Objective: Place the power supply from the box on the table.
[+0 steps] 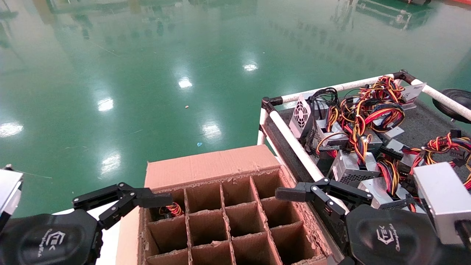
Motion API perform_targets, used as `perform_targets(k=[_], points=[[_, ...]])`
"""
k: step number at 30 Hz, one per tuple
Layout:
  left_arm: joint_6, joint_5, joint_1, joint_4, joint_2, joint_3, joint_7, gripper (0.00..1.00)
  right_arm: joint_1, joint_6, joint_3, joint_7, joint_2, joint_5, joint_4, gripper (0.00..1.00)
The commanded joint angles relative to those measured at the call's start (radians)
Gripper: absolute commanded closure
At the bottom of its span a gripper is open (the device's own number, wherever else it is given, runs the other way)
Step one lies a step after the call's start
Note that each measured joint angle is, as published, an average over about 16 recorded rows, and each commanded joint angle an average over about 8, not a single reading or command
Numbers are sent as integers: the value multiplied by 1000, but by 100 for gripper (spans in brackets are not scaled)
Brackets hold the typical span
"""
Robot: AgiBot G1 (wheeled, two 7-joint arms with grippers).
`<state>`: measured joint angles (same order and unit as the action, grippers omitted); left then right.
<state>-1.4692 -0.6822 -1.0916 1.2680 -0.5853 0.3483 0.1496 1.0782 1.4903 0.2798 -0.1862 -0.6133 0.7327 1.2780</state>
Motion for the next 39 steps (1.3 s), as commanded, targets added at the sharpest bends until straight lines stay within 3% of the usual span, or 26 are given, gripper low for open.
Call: perform_targets(k=[1, 6, 7, 14, 16, 39], points=[[0, 0, 0, 0, 0, 0, 0, 0, 0, 0, 0, 0, 0, 0, 0, 0], [0, 0, 0, 0, 0, 0, 0, 0, 0, 0, 0, 0, 0, 0, 0, 0], [0, 0, 0, 0, 0, 0, 0, 6, 0, 0, 0, 0, 0, 0, 0, 0], [0, 0, 0, 0, 0, 0, 0, 90, 0, 0, 0, 0, 0, 0, 0, 0], [0, 0, 0, 0, 0, 0, 0, 100, 0, 0, 0, 0, 0, 0, 0, 0], [0, 0, 0, 0, 0, 0, 0, 100, 0, 0, 0, 0, 0, 0, 0, 0]])
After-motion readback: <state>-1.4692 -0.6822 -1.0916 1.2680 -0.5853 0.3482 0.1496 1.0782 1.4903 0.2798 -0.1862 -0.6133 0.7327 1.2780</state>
